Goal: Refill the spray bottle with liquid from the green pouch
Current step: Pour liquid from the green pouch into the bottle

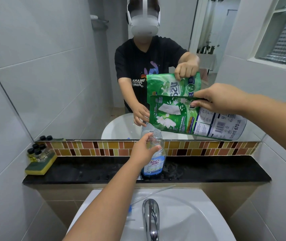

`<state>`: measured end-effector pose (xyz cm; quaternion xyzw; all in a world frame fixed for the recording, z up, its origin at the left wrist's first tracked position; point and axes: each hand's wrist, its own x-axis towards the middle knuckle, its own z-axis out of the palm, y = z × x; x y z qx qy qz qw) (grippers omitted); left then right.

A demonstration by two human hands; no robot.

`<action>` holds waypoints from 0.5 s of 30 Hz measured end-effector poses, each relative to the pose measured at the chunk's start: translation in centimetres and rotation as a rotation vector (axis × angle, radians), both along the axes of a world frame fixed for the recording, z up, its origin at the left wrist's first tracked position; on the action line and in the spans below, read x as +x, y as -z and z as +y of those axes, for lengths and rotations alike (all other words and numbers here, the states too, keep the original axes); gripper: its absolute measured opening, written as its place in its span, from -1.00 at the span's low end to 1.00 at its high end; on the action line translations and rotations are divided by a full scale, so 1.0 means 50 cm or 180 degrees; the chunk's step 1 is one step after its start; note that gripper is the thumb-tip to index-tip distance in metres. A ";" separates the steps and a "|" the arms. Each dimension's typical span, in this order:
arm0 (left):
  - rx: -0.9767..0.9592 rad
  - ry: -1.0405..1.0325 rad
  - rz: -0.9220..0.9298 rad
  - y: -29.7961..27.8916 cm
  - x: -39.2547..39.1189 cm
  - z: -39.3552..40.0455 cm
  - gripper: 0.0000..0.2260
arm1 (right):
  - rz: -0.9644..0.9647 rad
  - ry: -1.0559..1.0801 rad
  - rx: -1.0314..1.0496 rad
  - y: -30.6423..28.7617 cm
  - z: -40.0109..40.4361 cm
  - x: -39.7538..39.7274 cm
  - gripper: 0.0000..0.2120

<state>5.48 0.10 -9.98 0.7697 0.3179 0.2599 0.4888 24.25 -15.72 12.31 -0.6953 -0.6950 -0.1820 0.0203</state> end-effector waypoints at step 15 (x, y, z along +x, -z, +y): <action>0.0013 0.0026 0.0046 -0.005 0.010 -0.002 -0.47 | 0.1046 0.0232 0.0580 0.130 -0.063 0.040 -0.63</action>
